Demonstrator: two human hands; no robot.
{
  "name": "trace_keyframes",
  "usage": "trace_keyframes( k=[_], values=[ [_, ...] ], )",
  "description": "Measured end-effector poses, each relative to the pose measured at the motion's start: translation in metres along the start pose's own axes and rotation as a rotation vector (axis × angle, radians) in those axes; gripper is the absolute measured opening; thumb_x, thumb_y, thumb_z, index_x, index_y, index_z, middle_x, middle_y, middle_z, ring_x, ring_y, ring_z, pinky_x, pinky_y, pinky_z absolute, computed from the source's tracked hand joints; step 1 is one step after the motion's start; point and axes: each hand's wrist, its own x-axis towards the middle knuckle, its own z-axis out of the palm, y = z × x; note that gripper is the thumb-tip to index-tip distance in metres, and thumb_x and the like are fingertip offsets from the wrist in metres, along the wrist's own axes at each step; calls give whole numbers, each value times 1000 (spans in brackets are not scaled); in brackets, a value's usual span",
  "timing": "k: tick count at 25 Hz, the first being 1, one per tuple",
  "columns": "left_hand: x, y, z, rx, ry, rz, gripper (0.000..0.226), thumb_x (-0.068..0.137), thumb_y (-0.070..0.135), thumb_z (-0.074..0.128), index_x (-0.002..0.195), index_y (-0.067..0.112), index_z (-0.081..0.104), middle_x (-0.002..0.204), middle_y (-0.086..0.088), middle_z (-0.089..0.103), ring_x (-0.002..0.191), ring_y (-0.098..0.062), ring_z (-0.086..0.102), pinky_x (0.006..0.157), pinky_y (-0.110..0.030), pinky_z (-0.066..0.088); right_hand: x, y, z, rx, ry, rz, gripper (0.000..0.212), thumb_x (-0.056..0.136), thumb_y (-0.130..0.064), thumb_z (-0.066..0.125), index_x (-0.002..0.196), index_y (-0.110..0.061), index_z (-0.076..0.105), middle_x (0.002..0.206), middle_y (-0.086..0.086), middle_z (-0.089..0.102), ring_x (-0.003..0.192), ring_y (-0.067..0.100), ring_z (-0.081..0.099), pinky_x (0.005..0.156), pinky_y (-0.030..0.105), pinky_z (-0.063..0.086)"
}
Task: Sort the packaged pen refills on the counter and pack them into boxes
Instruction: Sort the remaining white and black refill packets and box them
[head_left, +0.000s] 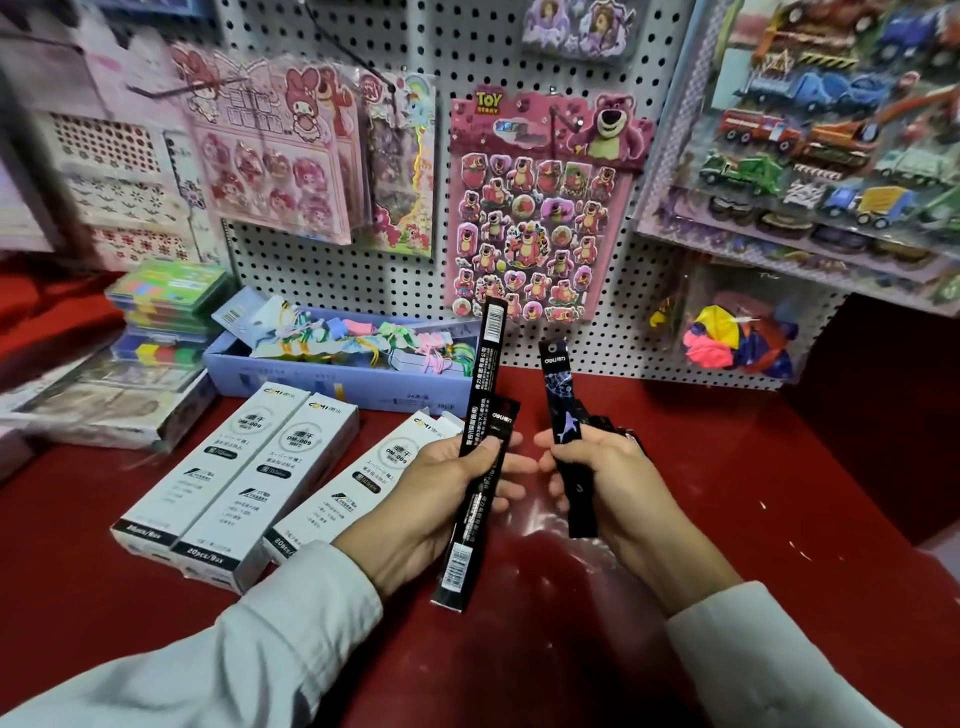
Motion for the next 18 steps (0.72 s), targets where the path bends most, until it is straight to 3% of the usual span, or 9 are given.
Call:
trace_keyframes(
  k=[3, 6, 8, 10, 12, 14, 16, 18],
  values=[
    [-4, -2, 3, -42, -47, -12, 19, 99, 16, 51, 105, 7, 66, 91, -12, 77, 62, -14, 71, 53, -19, 54, -5, 6, 12, 3, -88, 8, 20, 91, -17, 64, 73, -15, 73, 55, 2, 56, 42, 11, 46, 36, 21, 31],
    [-9, -4, 8, 36, -113, 7, 24, 100, 11, 50, 123, 12, 54, 79, -11, 73, 61, -20, 70, 52, -22, 53, -11, 12, 24, -24, -165, -9, 19, 91, -23, 66, 74, -15, 67, 51, 0, 49, 39, 12, 44, 42, 26, 28],
    [-7, -3, 9, 90, -76, 54, 45, 101, 7, 46, 141, 26, 40, 88, -13, 74, 68, -28, 72, 58, -30, 56, -11, 13, 28, 34, -74, -11, 19, 94, -23, 62, 82, -8, 62, 49, 2, 50, 37, 15, 46, 43, 26, 33],
    [-3, 5, 5, 82, 10, 106, 66, 101, 3, 44, 150, 43, 24, 106, -18, 73, 83, -36, 72, 72, -39, 59, -7, 8, 26, 92, 93, -28, 19, 99, -22, 54, 88, -7, 61, 60, 7, 64, 49, 20, 59, 46, 29, 41],
    [-3, 13, 0, 67, 62, 131, 75, 101, 0, 42, 147, 55, 20, 101, -15, 74, 77, -40, 73, 61, -35, 60, -1, -2, 15, 108, 252, -42, 20, 102, -22, 49, 92, -10, 60, 75, 10, 74, 63, 21, 68, 51, 30, 51],
    [-3, 18, -5, 84, 97, 125, 75, 100, -2, 42, 144, 57, 27, 103, -5, 73, 69, -41, 73, 46, -26, 54, 2, -10, 2, 187, 323, -34, 19, 104, -21, 45, 93, -11, 56, 73, 9, 76, 71, 23, 70, 66, 38, 57],
    [-4, 19, -5, 132, 119, 126, 70, 100, -2, 40, 146, 50, 31, 90, -4, 75, 66, -35, 74, 45, -23, 53, 2, -16, -6, 309, 355, -64, 16, 103, -17, 44, 91, -12, 53, 67, 10, 74, 68, 24, 71, 75, 44, 56],
    [-6, 18, -2, 169, 117, 152, 66, 102, 1, 39, 148, 46, 26, 73, -10, 75, 61, -30, 74, 46, -22, 51, 1, -24, -11, 446, 404, -153, 12, 101, -13, 44, 91, -11, 52, 60, 10, 69, 59, 25, 69, 70, 42, 57]
  ],
)
